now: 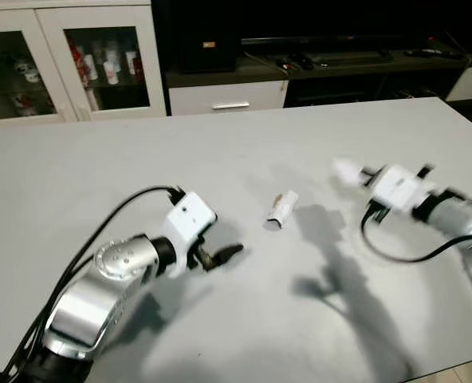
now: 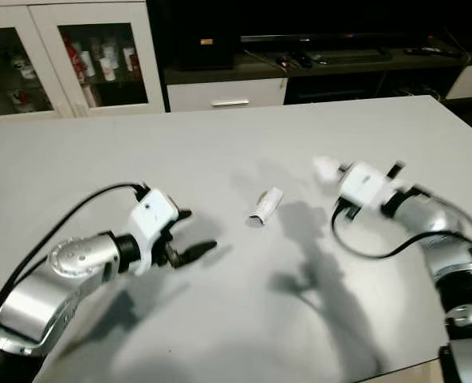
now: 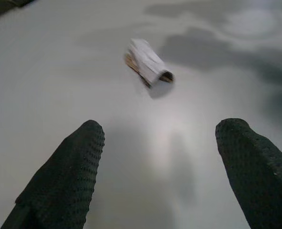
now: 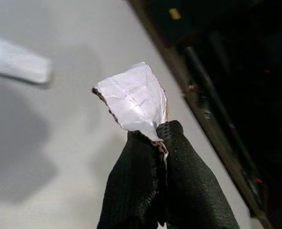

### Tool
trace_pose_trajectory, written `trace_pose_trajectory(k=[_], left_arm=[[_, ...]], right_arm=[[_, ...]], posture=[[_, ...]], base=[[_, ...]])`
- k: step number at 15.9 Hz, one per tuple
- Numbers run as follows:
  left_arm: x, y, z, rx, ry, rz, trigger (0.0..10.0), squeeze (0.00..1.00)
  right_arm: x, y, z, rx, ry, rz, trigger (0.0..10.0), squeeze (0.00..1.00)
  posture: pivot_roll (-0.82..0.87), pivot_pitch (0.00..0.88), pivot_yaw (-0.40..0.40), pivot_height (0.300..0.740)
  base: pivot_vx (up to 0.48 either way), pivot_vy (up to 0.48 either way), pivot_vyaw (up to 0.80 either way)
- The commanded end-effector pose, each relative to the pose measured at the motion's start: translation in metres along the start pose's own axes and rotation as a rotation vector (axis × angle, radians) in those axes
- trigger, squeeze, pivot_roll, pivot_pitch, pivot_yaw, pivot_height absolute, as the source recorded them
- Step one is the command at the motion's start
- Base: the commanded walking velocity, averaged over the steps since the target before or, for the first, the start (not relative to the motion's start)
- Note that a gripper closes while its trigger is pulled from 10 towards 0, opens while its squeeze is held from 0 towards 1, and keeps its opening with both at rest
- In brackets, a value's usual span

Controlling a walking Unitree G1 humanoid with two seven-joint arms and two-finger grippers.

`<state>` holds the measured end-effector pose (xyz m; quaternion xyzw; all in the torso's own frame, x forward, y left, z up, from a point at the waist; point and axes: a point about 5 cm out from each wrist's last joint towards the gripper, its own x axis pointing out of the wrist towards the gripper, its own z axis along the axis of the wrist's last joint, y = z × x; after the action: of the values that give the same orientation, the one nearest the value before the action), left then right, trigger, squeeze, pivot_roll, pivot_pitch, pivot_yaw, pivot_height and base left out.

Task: Picking trash to rubbish bin

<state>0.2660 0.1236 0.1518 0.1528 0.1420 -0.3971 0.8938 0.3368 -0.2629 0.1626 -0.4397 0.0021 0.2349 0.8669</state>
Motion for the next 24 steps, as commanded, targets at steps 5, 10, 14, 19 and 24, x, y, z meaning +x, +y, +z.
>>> trace_pose_trajectory(k=[5,10,14,19,24], left_arm=[[0.033,0.027,-0.006,-0.053,-0.058,0.163,10.0,1.0],[0.06,0.033,0.002,-0.136,-0.07,0.129,10.0,1.0],[0.083,0.041,0.003,-0.11,-0.008,0.08,10.0,1.0],[0.107,0.036,0.009,-0.122,0.011,0.011,10.0,1.0],[0.122,0.018,0.002,-0.164,0.057,-0.124,10.0,0.0]], right_arm=[[-0.012,-0.009,0.011,0.218,-0.014,-0.254,0.0,0.0],[-0.016,0.006,0.019,0.297,-0.006,-0.275,0.0,0.0],[-0.026,0.009,0.026,0.308,0.011,-0.283,0.0,0.0],[-0.033,0.011,0.03,0.341,0.056,-0.306,0.0,0.0],[-0.038,0.01,0.034,0.332,0.116,-0.333,9.6,0.0]], posture=[[-0.02,0.0,0.017,0.74],[-0.04,0.0,0.039,0.74],[-0.06,0.013,0.06,0.74],[-0.06,0.03,0.056,0.74],[-0.06,0.047,0.067,0.74]], base=[[0.0,0.0,0.0],[0.0,0.0,0.0],[0.0,0.0,0.0],[0.0,0.0,0.0],[0.0,0.0,0.0]])
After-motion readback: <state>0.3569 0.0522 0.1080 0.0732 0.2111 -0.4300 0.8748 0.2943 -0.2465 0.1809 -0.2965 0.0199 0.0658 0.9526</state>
